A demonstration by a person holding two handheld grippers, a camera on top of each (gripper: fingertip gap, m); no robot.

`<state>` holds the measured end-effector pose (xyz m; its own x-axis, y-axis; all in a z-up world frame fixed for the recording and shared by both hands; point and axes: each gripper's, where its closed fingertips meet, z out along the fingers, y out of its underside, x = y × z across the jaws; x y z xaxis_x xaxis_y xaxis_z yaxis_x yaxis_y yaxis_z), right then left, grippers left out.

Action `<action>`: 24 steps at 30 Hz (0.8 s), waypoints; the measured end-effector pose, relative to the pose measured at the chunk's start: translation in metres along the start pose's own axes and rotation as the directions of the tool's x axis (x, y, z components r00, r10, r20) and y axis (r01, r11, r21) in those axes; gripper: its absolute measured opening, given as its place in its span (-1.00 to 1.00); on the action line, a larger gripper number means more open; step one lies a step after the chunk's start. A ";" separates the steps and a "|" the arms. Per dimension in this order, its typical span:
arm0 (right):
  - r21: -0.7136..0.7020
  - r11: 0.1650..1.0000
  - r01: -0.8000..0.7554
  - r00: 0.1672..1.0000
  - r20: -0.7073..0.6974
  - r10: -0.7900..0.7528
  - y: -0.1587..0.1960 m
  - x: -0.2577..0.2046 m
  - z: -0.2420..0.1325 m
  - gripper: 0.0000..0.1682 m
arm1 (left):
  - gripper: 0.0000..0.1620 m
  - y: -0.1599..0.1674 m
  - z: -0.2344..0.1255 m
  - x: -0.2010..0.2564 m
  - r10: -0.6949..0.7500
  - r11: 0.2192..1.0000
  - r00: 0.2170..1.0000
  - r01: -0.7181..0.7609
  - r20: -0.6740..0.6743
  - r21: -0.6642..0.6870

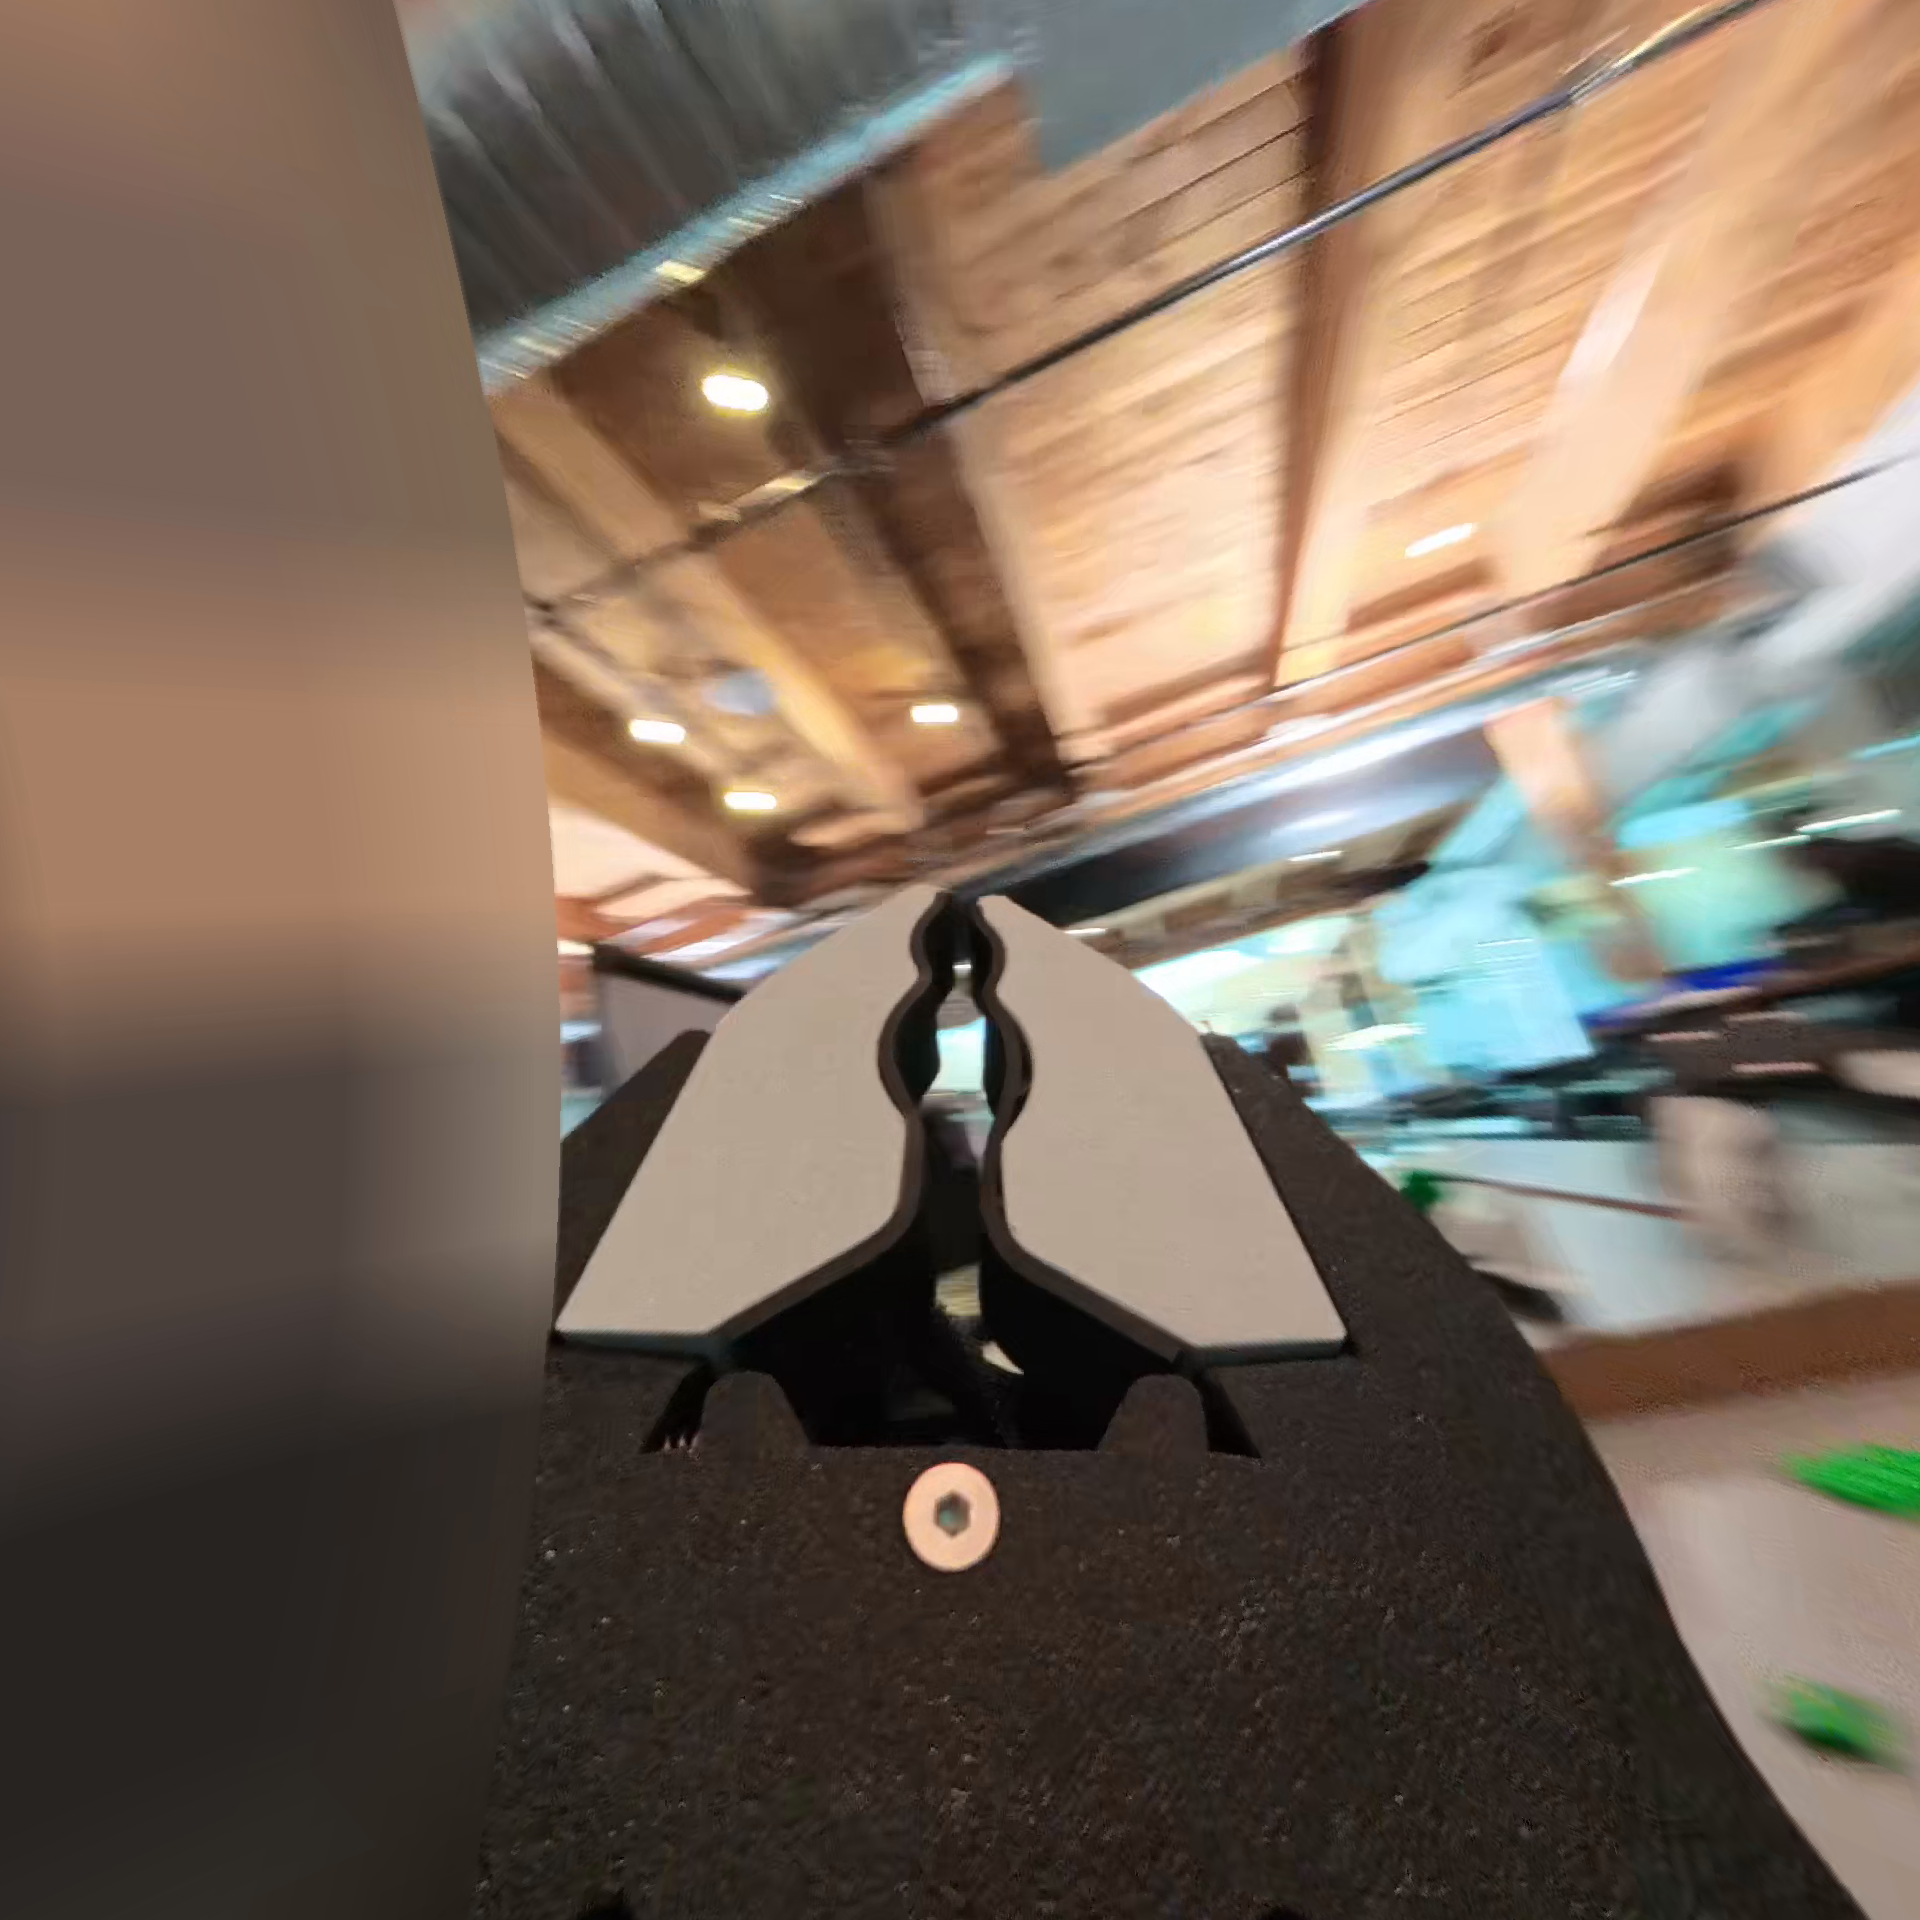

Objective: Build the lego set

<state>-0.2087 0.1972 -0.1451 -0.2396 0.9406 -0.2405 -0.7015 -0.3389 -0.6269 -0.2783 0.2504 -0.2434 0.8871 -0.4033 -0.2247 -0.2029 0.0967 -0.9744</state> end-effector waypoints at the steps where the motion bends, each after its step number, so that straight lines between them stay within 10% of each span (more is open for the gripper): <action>1: 0.006 0.994 0.109 0.989 -0.100 -0.108 -0.005 0.010 -0.004 -0.89 | -0.79 0.001 0.001 0.005 0.004 1.000 1.000 -0.004 -0.030 -0.007; 7: -0.193 0.913 0.358 0.780 -0.476 -0.407 -0.011 0.060 -0.028 -0.74 | -0.79 -0.001 0.004 0.019 0.074 0.997 0.993 -0.073 -0.088 0.005; 24: -0.524 0.744 0.415 0.686 -0.356 -0.634 0.035 0.069 -0.022 -0.74 | -0.79 -0.016 -0.003 0.023 0.072 0.993 0.991 -0.060 -0.114 0.104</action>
<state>-0.2347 0.2497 -0.1998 0.5195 0.8539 -0.0314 -0.2695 0.1289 -0.9543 -0.2558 0.2371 -0.2332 0.8169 -0.4968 -0.2931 -0.2112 0.2152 -0.9535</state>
